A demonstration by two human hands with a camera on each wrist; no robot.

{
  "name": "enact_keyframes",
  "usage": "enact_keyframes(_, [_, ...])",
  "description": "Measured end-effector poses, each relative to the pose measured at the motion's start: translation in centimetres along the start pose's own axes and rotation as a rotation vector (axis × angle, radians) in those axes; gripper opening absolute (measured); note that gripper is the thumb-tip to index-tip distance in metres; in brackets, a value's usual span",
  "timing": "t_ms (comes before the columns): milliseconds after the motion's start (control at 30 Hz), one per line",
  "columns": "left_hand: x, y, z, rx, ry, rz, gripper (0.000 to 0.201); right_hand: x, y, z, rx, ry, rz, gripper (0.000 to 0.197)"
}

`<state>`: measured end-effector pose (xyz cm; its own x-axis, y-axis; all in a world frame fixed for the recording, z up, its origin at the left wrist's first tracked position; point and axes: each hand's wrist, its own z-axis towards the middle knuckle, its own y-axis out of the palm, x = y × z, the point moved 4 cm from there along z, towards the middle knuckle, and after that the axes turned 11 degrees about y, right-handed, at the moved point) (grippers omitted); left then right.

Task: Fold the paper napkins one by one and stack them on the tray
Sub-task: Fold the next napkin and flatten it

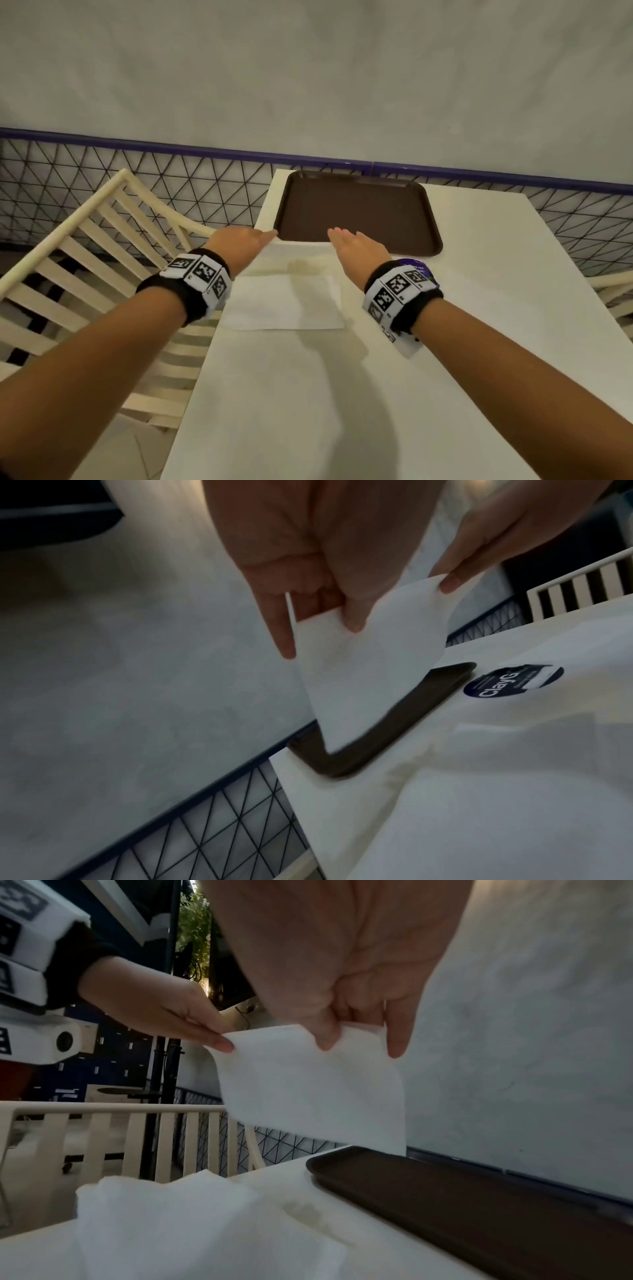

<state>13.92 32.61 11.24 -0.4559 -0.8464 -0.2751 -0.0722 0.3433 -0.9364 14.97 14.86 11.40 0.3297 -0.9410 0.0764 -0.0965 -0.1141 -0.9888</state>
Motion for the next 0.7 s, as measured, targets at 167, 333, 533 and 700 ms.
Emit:
enact_keyframes(167, [-0.5, 4.7, -1.3, 0.015, 0.037, -0.043, 0.065, -3.0, 3.9, 0.7, -0.046, -0.015, -0.061, 0.058])
enact_keyframes(333, [2.0, 10.3, -1.5, -0.111, 0.160, -0.088, 0.063, -4.5, 9.7, 0.2, -0.197, -0.021, -0.075, 0.057])
enact_keyframes(533, [3.3, 13.4, -1.4, -0.040, 0.211, -0.175, 0.061, -4.7, 13.6, -0.6, -0.365, -0.037, -0.038, 0.063])
enact_keyframes(700, [2.8, 14.9, -0.7, 0.213, 0.202, -0.164, 0.068, -4.5, 13.9, -0.4, -0.372, -0.045, 0.005, 0.066])
